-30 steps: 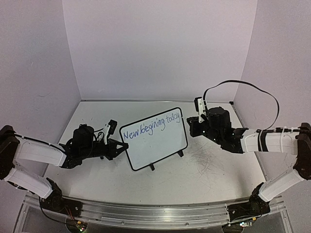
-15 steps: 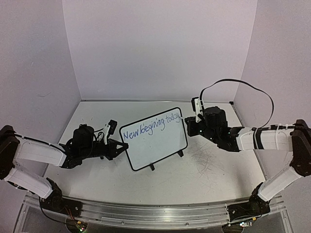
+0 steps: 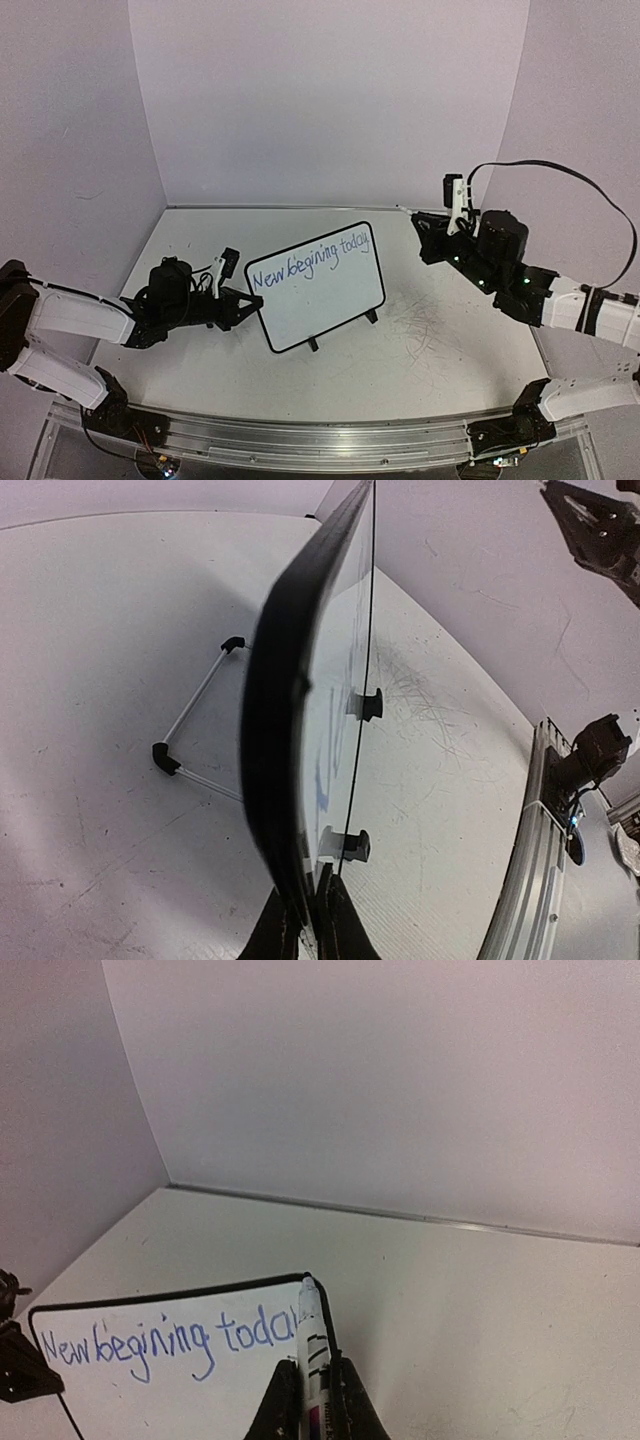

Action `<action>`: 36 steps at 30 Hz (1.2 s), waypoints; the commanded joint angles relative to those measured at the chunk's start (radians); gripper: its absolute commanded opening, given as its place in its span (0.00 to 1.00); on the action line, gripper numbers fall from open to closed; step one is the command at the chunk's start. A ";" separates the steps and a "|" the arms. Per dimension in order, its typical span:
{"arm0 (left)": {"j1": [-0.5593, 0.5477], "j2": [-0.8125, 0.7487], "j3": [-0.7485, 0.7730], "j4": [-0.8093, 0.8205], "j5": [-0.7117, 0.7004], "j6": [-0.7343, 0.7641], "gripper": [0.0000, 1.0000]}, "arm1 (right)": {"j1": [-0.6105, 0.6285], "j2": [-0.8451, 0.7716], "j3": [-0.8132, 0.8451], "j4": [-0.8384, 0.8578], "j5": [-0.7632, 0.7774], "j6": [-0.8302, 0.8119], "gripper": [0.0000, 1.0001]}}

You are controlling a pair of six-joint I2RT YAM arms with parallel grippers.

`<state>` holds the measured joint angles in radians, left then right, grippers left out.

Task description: Write a sentence on the whiteboard

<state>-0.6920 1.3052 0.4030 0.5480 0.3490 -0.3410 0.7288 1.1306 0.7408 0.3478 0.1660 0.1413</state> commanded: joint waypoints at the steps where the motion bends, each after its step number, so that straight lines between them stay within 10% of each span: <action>1: 0.018 0.008 -0.018 -0.053 -0.014 -0.007 0.00 | -0.005 -0.044 -0.030 0.000 0.062 -0.045 0.00; 8: 0.019 0.013 -0.014 -0.055 -0.044 -0.027 0.03 | -0.005 -0.060 -0.045 0.009 0.029 -0.023 0.00; 22: 0.014 -0.129 -0.018 -0.102 -0.107 -0.037 0.40 | -0.005 -0.104 -0.095 0.046 0.005 -0.018 0.00; 29: 0.008 -0.374 -0.044 -0.312 -0.211 -0.101 0.73 | -0.004 -0.100 -0.104 0.074 0.008 -0.032 0.00; 36: 0.008 -0.604 -0.007 -0.699 -0.539 -0.409 0.74 | -0.004 -0.075 -0.097 0.076 -0.004 -0.077 0.00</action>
<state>-0.6823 0.7781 0.3547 0.1352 0.0587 -0.5357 0.7269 1.0452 0.6384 0.3773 0.1745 0.1046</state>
